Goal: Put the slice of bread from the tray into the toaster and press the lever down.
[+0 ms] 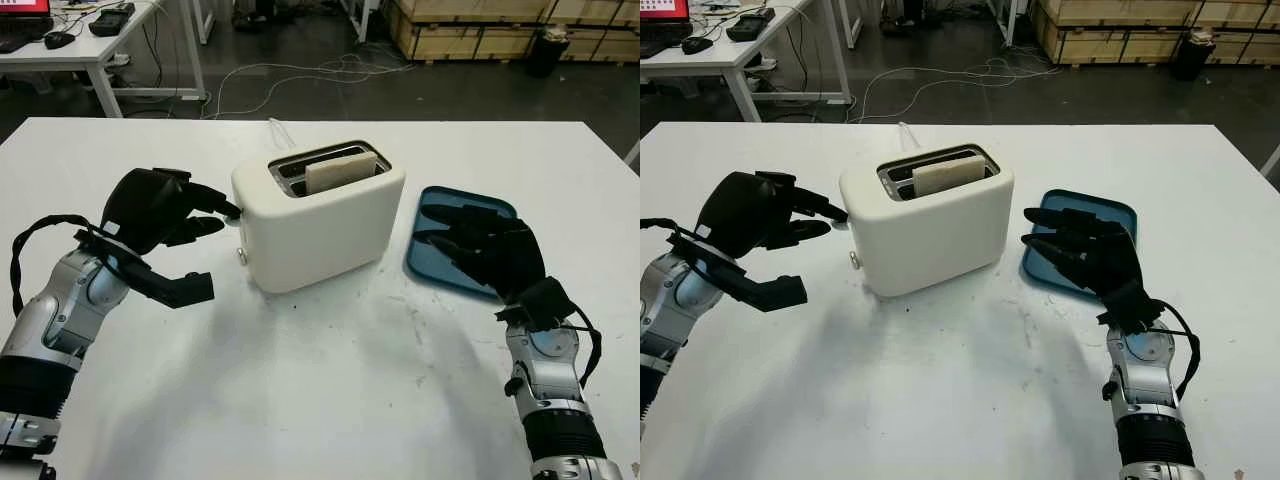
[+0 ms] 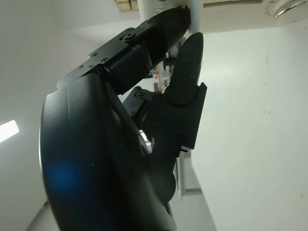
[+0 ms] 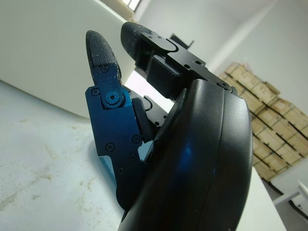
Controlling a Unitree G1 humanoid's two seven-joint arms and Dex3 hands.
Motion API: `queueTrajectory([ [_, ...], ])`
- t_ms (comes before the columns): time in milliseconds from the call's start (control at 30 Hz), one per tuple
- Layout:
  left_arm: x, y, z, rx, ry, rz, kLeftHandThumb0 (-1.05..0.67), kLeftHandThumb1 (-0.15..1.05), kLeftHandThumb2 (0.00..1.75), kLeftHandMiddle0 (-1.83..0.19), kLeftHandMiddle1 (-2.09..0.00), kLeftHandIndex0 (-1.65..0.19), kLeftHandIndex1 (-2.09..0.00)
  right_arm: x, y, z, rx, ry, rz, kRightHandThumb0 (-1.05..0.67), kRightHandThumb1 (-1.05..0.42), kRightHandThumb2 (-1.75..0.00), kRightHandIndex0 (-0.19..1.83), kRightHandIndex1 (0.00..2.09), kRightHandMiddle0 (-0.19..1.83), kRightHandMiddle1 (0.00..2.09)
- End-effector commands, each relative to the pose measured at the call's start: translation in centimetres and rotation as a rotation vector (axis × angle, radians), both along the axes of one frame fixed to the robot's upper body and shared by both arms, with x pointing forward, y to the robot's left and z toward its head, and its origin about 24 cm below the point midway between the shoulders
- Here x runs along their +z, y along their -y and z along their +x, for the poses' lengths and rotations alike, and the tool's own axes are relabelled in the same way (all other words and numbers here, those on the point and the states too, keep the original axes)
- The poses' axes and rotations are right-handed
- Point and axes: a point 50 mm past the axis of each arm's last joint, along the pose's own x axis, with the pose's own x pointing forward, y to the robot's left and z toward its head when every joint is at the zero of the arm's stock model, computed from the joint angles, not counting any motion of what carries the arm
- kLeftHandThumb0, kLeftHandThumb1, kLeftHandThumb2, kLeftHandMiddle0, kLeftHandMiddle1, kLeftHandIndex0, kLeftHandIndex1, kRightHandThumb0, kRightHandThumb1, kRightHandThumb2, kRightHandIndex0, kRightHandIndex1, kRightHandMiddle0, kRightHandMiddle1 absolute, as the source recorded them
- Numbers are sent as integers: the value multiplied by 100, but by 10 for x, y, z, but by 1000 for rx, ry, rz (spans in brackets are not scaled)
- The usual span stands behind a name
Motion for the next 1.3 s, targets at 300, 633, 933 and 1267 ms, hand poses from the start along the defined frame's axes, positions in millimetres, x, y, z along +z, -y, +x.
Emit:
queueTrajectory([
  [300, 2, 3, 4, -30, 6, 14, -33, 92, 6, -84, -175, -116, -10, -1, 2, -3, -7, 8, 20, -51, -92, 0, 105, 22, 103, 0],
  [633, 6, 16, 7, -88, 4, 120, -31, 88, 2, -87, -175, -117, -12, 1, 3, -3, -12, 10, 14, -51, -92, 0, 105, 22, 103, 0],
  [933, -124, 64, -2, -111, -330, 436, -24, 81, 3, -73, -175, -118, -9, -3, 8, -4, -15, -23, 53, -52, -89, 0, 108, 22, 105, 1],
  [1267, -177, 91, -24, -141, -525, 393, -18, 85, 0, -63, -174, -119, -6, -6, 12, -4, -26, -44, 44, -55, -89, 0, 109, 20, 103, 0],
])
